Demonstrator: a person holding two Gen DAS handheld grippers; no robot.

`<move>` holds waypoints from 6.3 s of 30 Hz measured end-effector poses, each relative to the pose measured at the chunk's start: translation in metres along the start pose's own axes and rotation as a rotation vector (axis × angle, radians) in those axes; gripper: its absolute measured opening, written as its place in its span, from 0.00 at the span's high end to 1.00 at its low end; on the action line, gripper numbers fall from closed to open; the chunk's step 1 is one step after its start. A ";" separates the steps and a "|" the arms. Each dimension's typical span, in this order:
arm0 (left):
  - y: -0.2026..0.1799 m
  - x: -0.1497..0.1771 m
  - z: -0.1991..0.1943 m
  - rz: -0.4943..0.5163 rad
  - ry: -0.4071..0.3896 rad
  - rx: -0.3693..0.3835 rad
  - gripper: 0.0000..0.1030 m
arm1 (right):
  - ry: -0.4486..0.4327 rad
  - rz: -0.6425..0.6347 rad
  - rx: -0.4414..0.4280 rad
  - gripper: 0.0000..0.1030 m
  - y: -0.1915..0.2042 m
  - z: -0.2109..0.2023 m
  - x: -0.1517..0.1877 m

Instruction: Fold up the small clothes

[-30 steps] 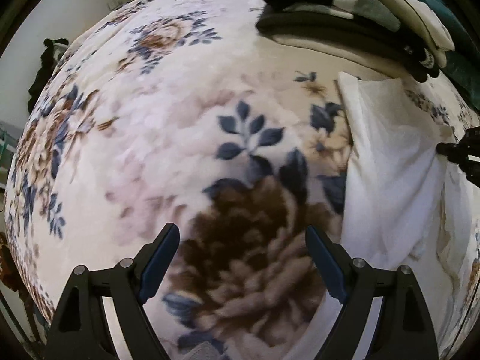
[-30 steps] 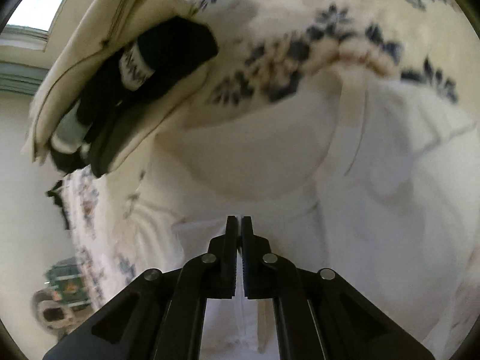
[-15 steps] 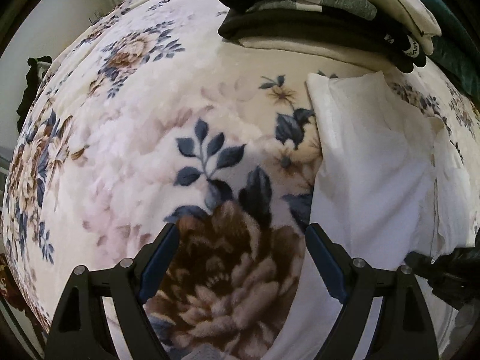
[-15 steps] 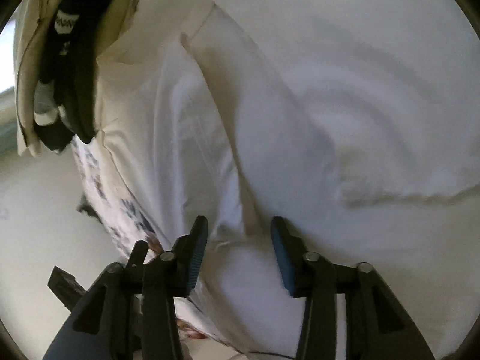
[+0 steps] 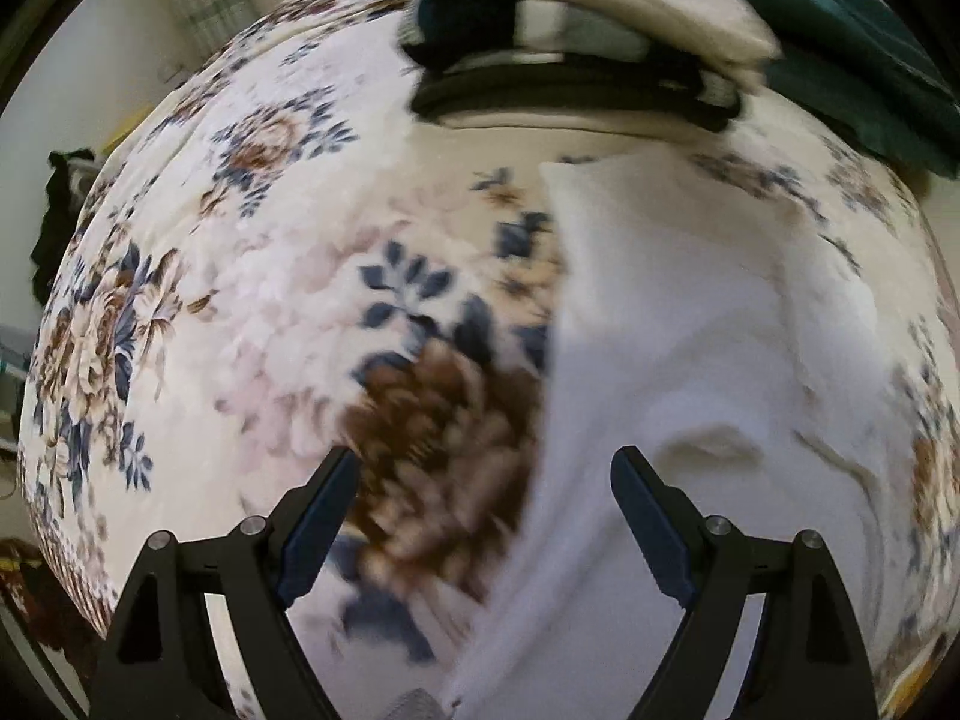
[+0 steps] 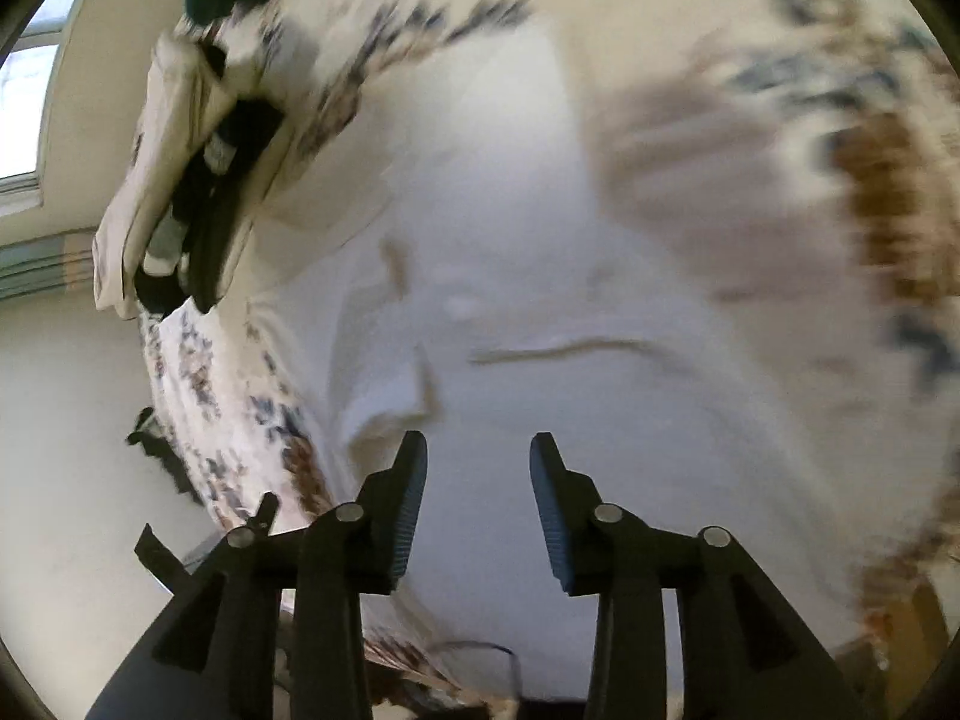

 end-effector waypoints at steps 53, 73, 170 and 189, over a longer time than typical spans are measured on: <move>-0.284 0.253 -0.119 -0.411 0.123 -0.004 1.00 | 0.201 -0.326 -0.053 0.63 0.030 0.084 -0.293; -0.270 0.254 -0.110 -0.457 0.137 0.010 1.00 | 0.260 -1.193 0.255 0.98 0.186 0.186 -0.173; 0.070 0.319 -0.061 -0.552 0.093 0.091 1.00 | 0.553 -0.328 0.195 0.98 -0.113 0.197 0.202; 0.066 0.350 -0.041 -0.526 0.191 0.117 0.99 | 0.452 -0.455 0.343 0.99 -0.107 0.228 0.283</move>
Point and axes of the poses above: each gripper's, at about its wrist camera, not at the fingertips, and z roughly the way its jaws point, y to its left, x to its underside, the point moved 7 cm from there along z, roughly the way its jaws point, and after that the axes turned 7 degrees about z, right-handed, at the moved point
